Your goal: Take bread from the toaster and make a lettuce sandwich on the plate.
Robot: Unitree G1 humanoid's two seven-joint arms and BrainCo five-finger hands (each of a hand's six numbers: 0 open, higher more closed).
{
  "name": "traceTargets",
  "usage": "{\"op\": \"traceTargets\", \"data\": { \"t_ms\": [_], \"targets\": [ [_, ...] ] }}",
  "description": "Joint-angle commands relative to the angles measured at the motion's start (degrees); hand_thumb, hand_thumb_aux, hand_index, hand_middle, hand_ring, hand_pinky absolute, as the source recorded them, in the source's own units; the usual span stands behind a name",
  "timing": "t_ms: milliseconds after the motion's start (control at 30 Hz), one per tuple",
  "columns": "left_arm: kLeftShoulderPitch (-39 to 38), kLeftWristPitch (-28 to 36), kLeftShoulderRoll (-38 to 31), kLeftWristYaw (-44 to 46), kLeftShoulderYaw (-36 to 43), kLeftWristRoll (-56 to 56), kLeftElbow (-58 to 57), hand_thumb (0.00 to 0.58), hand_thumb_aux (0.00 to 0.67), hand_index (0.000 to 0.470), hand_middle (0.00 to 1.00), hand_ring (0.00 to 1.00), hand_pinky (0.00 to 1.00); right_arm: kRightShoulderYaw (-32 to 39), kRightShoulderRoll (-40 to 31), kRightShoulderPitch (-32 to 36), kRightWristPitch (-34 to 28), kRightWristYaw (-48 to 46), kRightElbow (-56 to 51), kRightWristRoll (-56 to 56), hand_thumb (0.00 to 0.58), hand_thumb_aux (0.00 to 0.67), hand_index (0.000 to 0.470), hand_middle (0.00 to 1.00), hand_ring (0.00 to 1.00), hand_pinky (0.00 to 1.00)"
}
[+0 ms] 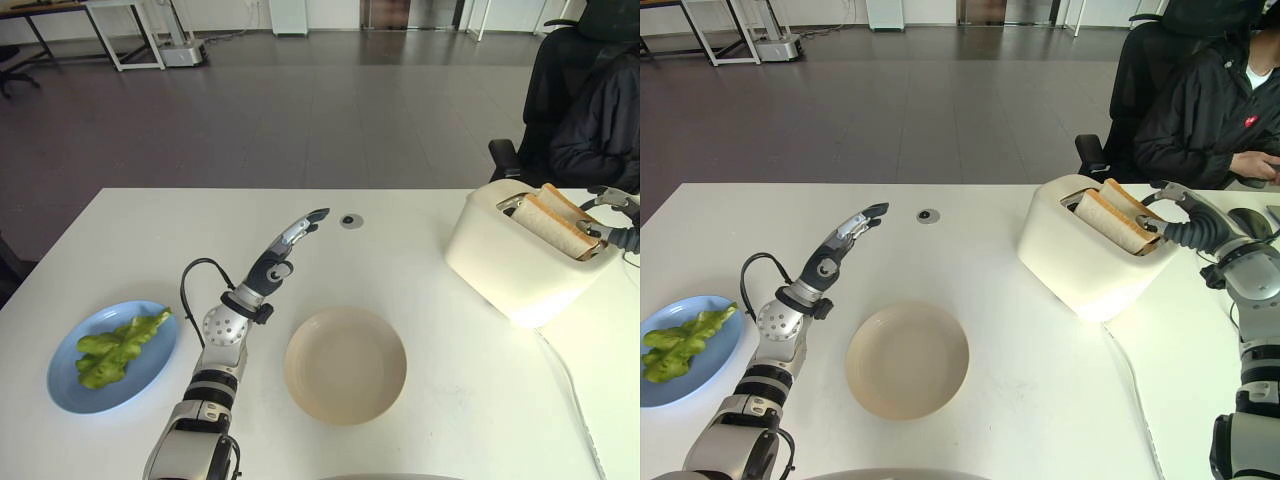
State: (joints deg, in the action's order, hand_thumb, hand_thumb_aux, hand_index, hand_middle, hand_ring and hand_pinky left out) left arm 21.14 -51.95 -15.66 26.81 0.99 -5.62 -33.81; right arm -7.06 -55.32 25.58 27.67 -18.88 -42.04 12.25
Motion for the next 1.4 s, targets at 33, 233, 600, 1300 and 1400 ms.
{"op": "traceTargets", "data": {
  "t_ms": [33, 233, 600, 1300, 1400],
  "targets": [
    [-0.41, 0.03, -0.13, 0.47, 0.09, -0.12, 0.41, 0.000, 0.000, 0.000, 0.00, 0.00, 0.00, 1.09, 0.51, 0.29, 0.41, -1.37, 0.42, -0.32, 0.478, 0.389, 0.273, 0.00, 0.00, 0.00],
    [-0.43, -0.06, -0.17, 0.50, 0.05, -0.13, 0.50, 0.000, 0.000, 0.000, 0.00, 0.00, 0.00, 1.53, 0.94, 0.04, 0.44, -1.55, 1.34, -0.32, 0.575, 0.607, 0.426, 0.00, 0.00, 0.00],
    [-0.46, 0.96, -1.23, 0.31, -0.92, -1.16, 3.05, 0.000, 0.000, 0.000, 0.00, 0.00, 0.00, -4.68, 0.68, 1.93, -0.33, 0.76, 8.73, -6.62, 0.580, 0.670, 0.470, 0.00, 0.00, 0.00],
    [-42.47, 28.45, -37.69, -0.70, -32.68, 22.85, 26.89, 0.000, 0.000, 0.000, 0.00, 0.00, 0.00, 20.19, 24.91, -6.75, 12.47, -14.17, 44.72, -4.37, 0.580, 0.670, 0.470, 0.00, 0.00, 0.00],
    [-42.70, 33.72, -39.61, -2.72, -32.74, 27.57, 25.21, 0.000, 0.000, 0.000, 0.00, 0.00, 0.00, 22.69, 30.99, -5.10, 16.89, -7.73, 37.21, 4.01, 0.580, 0.670, 0.470, 0.00, 0.00, 0.00]
  ]
}}
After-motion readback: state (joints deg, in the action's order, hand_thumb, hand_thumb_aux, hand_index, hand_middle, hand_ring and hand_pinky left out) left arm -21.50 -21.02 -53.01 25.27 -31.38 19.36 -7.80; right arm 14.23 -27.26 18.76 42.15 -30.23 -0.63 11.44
